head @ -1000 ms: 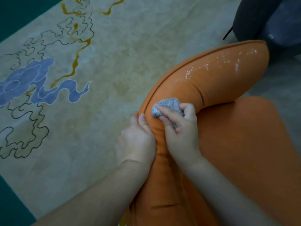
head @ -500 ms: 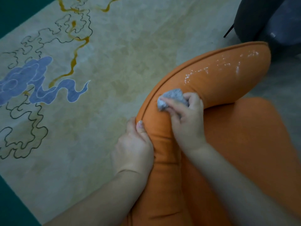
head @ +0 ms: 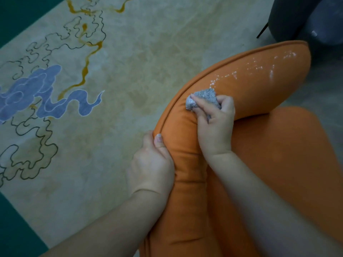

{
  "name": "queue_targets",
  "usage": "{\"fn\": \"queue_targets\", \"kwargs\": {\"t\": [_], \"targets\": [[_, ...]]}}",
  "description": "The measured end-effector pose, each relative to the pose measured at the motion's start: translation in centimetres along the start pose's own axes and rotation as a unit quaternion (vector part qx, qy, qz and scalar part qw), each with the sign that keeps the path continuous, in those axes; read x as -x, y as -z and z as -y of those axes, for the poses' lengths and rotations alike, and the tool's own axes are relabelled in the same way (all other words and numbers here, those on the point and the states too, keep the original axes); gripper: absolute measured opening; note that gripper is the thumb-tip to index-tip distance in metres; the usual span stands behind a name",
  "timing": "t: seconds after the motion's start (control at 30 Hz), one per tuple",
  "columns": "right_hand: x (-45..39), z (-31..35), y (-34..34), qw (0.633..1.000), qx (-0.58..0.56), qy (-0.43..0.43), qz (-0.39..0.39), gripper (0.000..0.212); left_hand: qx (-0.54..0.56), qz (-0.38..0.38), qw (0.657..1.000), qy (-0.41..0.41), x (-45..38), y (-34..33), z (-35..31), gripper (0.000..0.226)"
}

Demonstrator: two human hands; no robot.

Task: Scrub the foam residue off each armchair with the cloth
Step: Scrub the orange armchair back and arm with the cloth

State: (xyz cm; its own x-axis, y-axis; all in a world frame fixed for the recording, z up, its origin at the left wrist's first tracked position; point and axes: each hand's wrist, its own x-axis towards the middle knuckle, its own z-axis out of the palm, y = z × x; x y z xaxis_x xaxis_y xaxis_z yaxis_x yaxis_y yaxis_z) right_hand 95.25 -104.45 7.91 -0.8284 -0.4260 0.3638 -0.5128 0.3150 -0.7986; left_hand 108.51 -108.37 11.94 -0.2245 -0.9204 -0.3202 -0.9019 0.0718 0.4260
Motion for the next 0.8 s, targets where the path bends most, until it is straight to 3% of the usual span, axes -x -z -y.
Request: {"fn": "queue_targets", "kwargs": {"t": [0.1,0.2,0.4,0.63,0.8], "targets": [[4.7,0.4,1.0,0.994,-0.09,-0.068,0.013,0.034,-0.001,-0.04,0.998,-0.047,0.8,-0.1,0.5,0.043],[8.8,0.2,2.1,0.995,-0.085,-0.028,0.033,0.038,0.015,-0.054,0.997,-0.057,0.7,-0.1,0.7,0.045],[1.3,0.1,0.4,0.997,-0.046,-0.06,0.015,0.032,0.01,-0.051,0.997,-0.06,0.4,-0.4,0.9,0.044],[8.3,1.2,2.1,0.981,-0.157,-0.113,0.023,0.039,0.022,-0.045,0.997,-0.053,0.4,-0.4,0.9,0.041],[0.6,0.9,0.0,0.99,-0.079,-0.121,0.0,0.03,0.017,-0.044,0.997,-0.067,0.1,-0.4,0.8,0.043]]}}
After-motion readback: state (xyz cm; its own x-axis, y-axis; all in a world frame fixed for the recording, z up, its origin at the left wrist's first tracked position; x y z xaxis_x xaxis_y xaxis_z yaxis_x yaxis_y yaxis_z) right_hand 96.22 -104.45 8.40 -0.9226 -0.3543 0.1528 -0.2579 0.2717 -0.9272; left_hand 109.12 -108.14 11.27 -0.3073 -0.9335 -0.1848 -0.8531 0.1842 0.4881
